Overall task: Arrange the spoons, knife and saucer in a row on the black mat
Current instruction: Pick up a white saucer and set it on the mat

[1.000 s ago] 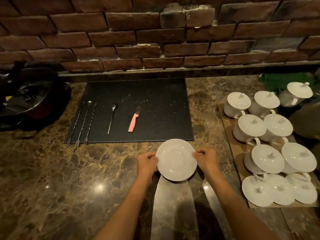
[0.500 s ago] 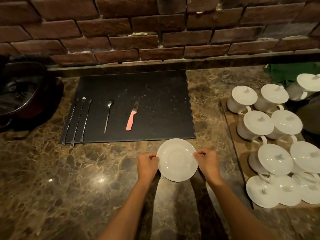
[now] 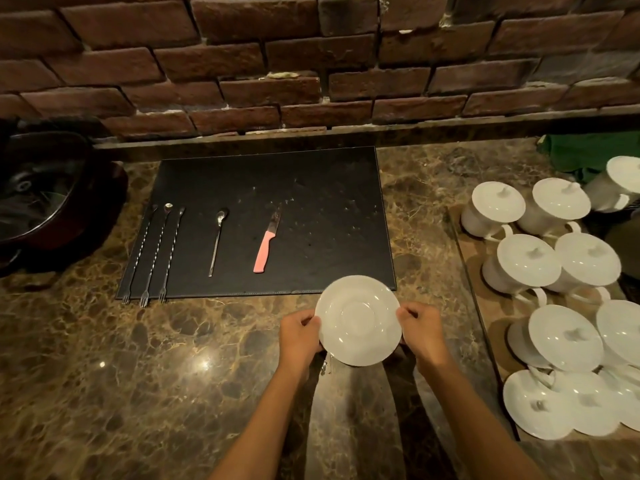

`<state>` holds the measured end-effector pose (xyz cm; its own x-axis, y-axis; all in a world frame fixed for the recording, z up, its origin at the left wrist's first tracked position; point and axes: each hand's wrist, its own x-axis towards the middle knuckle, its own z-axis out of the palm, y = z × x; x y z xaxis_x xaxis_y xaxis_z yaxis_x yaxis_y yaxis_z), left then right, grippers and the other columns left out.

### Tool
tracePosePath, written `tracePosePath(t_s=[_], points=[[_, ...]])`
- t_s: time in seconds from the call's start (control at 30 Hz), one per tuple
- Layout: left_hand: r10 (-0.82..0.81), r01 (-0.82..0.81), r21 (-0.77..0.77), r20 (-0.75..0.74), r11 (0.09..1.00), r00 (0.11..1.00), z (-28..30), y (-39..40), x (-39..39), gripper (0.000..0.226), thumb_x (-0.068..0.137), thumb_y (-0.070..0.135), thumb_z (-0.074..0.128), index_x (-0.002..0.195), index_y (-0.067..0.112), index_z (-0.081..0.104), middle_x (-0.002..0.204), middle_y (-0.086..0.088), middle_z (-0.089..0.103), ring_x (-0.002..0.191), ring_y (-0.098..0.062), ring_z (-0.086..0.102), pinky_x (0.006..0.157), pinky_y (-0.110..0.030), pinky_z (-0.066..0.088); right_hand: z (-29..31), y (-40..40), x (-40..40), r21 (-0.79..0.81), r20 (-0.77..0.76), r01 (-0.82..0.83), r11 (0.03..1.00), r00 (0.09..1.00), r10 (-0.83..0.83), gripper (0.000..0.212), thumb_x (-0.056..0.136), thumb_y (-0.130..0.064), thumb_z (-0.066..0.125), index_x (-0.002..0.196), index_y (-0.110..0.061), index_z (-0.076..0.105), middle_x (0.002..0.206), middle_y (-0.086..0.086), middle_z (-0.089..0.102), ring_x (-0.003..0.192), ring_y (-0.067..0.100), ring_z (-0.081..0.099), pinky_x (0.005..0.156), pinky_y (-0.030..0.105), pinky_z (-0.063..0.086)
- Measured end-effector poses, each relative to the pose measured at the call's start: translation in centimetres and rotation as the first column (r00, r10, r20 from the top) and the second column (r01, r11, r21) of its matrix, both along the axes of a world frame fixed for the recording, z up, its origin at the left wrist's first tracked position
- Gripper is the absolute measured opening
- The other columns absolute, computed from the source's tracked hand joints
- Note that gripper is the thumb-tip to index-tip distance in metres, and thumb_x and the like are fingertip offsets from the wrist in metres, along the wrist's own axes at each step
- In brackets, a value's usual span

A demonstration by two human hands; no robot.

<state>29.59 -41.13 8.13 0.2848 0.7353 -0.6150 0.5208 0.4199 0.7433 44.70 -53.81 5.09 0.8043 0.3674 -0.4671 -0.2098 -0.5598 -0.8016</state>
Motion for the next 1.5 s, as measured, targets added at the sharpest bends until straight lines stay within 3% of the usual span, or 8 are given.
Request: tracePosePath(t_s=[0.17, 0.47, 0.7, 0.9, 1.07, 1.17, 1.3, 1.5], points=[[-0.007, 0.005, 0.05, 0.044, 0.999, 0.999, 0.7, 3.8, 3.2, 0.032, 0.096, -0.004, 0.053, 0.075, 0.013, 0.069, 0.084, -0.011, 0.068, 0.084, -0.026, 0.062, 0.078, -0.051, 0.06, 1.6, 3.7, 3.4, 0.036, 0.059, -0.007, 0.999, 0.998, 0.004, 0.025, 0.088, -0.005, 0.049, 0.07, 0.003, 0.066, 0.062, 0.01, 0.056, 0.057, 0.016, 0.049, 0.054, 0.031, 0.041], [-0.021, 0.019, 0.087, 0.021, 0.996, 1.0, 0.4, 9.4, 8.7, 0.04, 0.094, -0.005, 0.053, 0.07, 0.021, 0.071, 0.094, -0.016, 0.074, 0.091, -0.034, 0.071, 0.082, -0.061, 0.061, 1.0, 9.5, 8.9, -0.068, 0.149, -0.027, 0.997, 0.988, 0.037, 0.035, 0.088, -0.005, 0.048, 0.054, -0.013, 0.053, 0.055, 0.002, 0.045, 0.053, 0.013, 0.039, 0.05, 0.026, 0.032], [-0.03, 0.029, 0.073, 0.01, 0.997, 0.999, -1.7, 9.8, 9.7, 0.039, 0.096, -0.004, 0.051, 0.072, 0.017, 0.072, 0.084, -0.01, 0.07, 0.081, -0.023, 0.065, 0.079, -0.054, 0.063, -0.9, 10.5, 9.9, -0.08, 0.118, -0.02, 0.997, 0.993, 0.03, 0.033, 0.088, -0.001, 0.048, 0.056, -0.004, 0.056, 0.056, 0.003, 0.042, 0.055, 0.014, 0.038, 0.052, 0.027, 0.033], [-0.013, 0.008, 0.084, 0.06, 0.996, 0.998, -2.8, 9.8, 9.4, 0.045, 0.099, 0.0, 0.057, 0.067, 0.028, 0.073, 0.075, 0.006, 0.071, 0.077, -0.014, 0.065, 0.072, -0.041, 0.062, -1.4, 10.0, 9.6, -0.035, 0.15, -0.026, 0.999, 0.988, 0.031, 0.044, 0.09, -0.004, 0.05, 0.048, -0.016, 0.047, 0.053, -0.003, 0.044, 0.055, 0.014, 0.039, 0.052, 0.027, 0.033], [0.002, -0.002, 0.001, 0.098, 1.0, 0.995, -2.7, 9.9, 9.2, 0.033, 0.103, 0.003, 0.054, 0.084, 0.021, 0.074, 0.095, 0.0, 0.072, 0.094, -0.017, 0.068, 0.055, -0.022, 0.059, -0.6, 9.9, 9.3, -0.014, 0.099, -0.013, 1.0, 0.995, 0.014, 0.039, 0.091, -0.005, 0.048, 0.052, -0.011, 0.051, 0.057, 0.004, 0.046, 0.062, 0.02, 0.042, 0.056, 0.03, 0.035], [0.05, -0.048, -0.021, 0.084, 0.999, 0.995, -2.6, 9.5, 8.2, 0.022, 0.105, 0.008, 0.051, 0.103, 0.013, 0.072, 0.099, -0.008, 0.07, 0.088, -0.02, 0.067, 0.064, -0.028, 0.062, -0.1, 9.2, 8.3, 0.054, -0.02, 0.086, 0.995, 0.996, -0.085, 0.029, 0.096, -0.01, 0.045, 0.078, 0.003, 0.065, 0.074, 0.015, 0.06, 0.069, 0.022, 0.053, 0.06, 0.042, 0.051], [0.003, -0.004, 0.046, 0.024, 0.999, 1.0, -2.2, 8.2, 4.0, 0.025, 0.108, 0.013, 0.047, 0.127, 0.01, 0.064, 0.114, -0.011, 0.067, 0.098, -0.026, 0.067, 0.087, -0.043, 0.063, 0.2, 6.8, 5.7, 0.097, -0.144, 0.18, 0.979, 0.976, -0.165, 0.026, 0.101, -0.015, 0.042, 0.095, -0.002, 0.063, 0.077, 0.01, 0.057, 0.06, 0.016, 0.049, 0.052, 0.029, 0.045], [-0.112, 0.169, 0.354, -0.175, 0.92, 0.978, -1.5, 5.7, -6.7, 0.031, 0.104, 0.008, 0.051, 0.131, 0.008, 0.066, 0.129, -0.009, 0.066, 0.123, -0.026, 0.059, 0.111, -0.037, 0.044, 0.4, 3.5, -0.8, 0.111, -0.235, 0.188, 0.976, 0.959, -0.158, 0.022, 0.101, -0.01, 0.043, 0.088, -0.004, 0.06, 0.075, 0.012, 0.056, 0.056, 0.017, 0.05, 0.05, 0.029, 0.042]])
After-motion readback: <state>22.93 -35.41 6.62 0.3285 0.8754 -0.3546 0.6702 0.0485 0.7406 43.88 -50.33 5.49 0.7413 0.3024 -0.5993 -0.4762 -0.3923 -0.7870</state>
